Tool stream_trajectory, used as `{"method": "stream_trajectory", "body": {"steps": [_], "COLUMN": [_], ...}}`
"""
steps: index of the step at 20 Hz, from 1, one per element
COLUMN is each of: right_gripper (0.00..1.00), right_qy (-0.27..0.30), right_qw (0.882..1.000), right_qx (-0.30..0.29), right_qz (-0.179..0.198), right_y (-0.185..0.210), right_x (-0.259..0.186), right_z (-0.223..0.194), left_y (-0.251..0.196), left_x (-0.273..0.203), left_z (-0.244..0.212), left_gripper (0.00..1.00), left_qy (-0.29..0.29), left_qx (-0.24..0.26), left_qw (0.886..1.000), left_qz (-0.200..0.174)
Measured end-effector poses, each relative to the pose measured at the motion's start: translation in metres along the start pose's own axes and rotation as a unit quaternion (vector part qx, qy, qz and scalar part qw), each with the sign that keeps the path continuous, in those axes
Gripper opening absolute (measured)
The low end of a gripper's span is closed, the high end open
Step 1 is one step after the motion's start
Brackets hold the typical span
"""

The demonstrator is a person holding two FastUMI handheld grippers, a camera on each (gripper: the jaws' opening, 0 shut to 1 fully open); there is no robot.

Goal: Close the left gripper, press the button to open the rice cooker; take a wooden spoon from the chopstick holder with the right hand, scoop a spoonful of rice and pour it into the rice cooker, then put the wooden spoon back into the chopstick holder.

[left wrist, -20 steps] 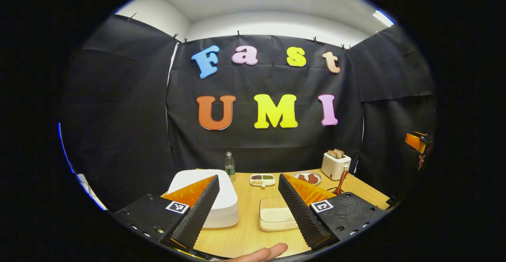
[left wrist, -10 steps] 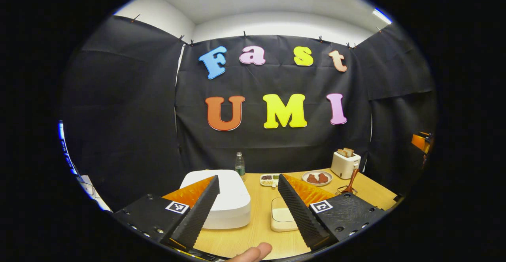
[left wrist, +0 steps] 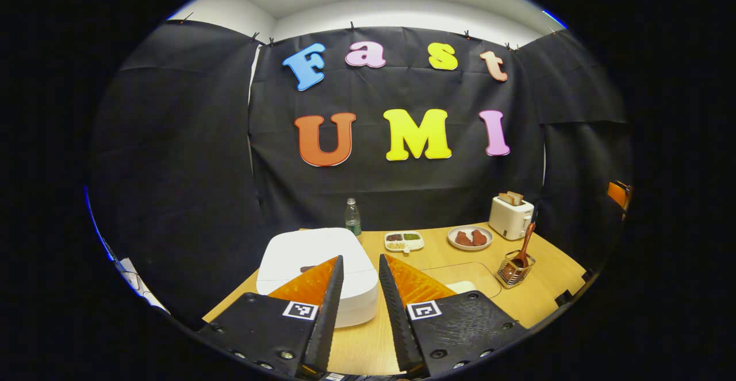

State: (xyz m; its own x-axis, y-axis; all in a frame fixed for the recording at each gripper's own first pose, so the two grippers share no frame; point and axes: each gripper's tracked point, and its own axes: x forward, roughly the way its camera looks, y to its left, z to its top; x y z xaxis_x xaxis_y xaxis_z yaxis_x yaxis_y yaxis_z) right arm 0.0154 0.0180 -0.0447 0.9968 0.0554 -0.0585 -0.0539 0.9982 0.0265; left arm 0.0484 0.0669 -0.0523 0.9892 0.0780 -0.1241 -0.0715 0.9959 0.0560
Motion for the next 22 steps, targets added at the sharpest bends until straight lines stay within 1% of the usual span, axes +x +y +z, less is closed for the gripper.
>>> {"method": "stream_trajectory", "body": {"steps": [1, 3, 4, 6, 7, 8, 10, 11, 12, 13, 14, 15, 16, 18, 19, 20, 21, 22], "right_gripper": [1.0, 1.0, 0.97, 0.97, 0.97, 1.0, 1.0, 0.98, 1.0, 1.0, 0.98, 0.98, 1.0, 1.0, 0.97, 1.0, 0.98, 1.0], "right_qy": [0.002, -0.006, -0.012, -0.011, -0.006, 0.0, 0.008, 0.011, 0.013, 0.016, 0.021, 0.028, 0.035, 0.047, 0.05, 0.052, 0.054, 0.057], "right_qw": [1.0, 1.0, 1.0, 1.0, 1.0, 1.0, 0.999, 1.0, 1.0, 0.999, 0.999, 0.999, 0.999, 0.999, 0.998, 0.998, 0.998, 0.998], "right_qx": [0.001, -0.007, -0.013, -0.018, -0.018, -0.018, -0.017, -0.017, -0.017, -0.018, -0.017, -0.017, -0.017, -0.019, -0.021, -0.021, -0.021, -0.02], "right_qz": [0.0, 0.008, 0.013, 0.019, 0.019, 0.022, 0.027, 0.024, 0.022, 0.022, 0.022, 0.021, 0.022, 0.018, 0.015, 0.014, 0.012, 0.011], "right_y": [-0.002, 0.0, 0.001, 0.003, 0.003, 0.005, 0.007, 0.005, 0.004, 0.004, 0.002, 0.001, 0.0, -0.005, -0.007, -0.009, -0.011, -0.012], "right_x": [0.002, 0.006, 0.007, 0.011, 0.014, 0.016, 0.022, 0.025, 0.028, 0.031, 0.034, 0.037, 0.04, 0.045, 0.048, 0.05, 0.051, 0.053], "right_z": [-0.004, -0.009, -0.01, -0.019, -0.024, -0.03, -0.038, -0.041, -0.046, -0.05, -0.057, -0.063, -0.069, -0.08, -0.083, -0.087, -0.089, -0.092], "left_y": [0.004, 0.015, 0.021, 0.033, 0.04, 0.048, 0.061, 0.069, 0.071, 0.074, 0.075, 0.076, 0.077, 0.076, 0.075, 0.073, 0.072, 0.072], "left_x": [0.003, 0.017, 0.025, 0.037, 0.042, 0.049, 0.062, 0.07, 0.079, 0.088, 0.097, 0.104, 0.11, 0.123, 0.13, 0.135, 0.14, 0.143], "left_z": [-0.002, -0.006, -0.012, -0.019, -0.026, -0.032, -0.047, -0.055, -0.061, -0.066, -0.072, -0.078, -0.08, -0.079, -0.079, -0.081, -0.085, -0.09], "left_gripper": [0.4, 0.41, 0.41, 0.04, 0.06, 0.05, 0.05, 0.0, 0.0, 0.0, 0.08, 0.0, 0.0, 0.0, 0.0, 0.0, 0.0, 0.0], "left_qy": [0.004, 0.015, 0.024, 0.047, 0.058, 0.07, 0.099, 0.113, 0.126, 0.133, 0.143, 0.152, 0.152, 0.15, 0.146, 0.148, 0.153, 0.159], "left_qx": [0.0, 0.0, -0.003, -0.015, -0.014, -0.011, -0.015, -0.018, -0.018, -0.02, -0.02, -0.021, -0.019, -0.018, -0.018, -0.02, -0.023, -0.024], "left_qw": [1.0, 1.0, 0.999, 0.998, 0.997, 0.996, 0.993, 0.99, 0.989, 0.987, 0.986, 0.984, 0.984, 0.985, 0.985, 0.985, 0.985, 0.983], "left_qz": [0.006, 0.017, 0.024, 0.032, 0.04, 0.049, 0.069, 0.078, 0.08, 0.083, 0.086, 0.089, 0.09, 0.089, 0.089, 0.085, 0.083, 0.085]}}
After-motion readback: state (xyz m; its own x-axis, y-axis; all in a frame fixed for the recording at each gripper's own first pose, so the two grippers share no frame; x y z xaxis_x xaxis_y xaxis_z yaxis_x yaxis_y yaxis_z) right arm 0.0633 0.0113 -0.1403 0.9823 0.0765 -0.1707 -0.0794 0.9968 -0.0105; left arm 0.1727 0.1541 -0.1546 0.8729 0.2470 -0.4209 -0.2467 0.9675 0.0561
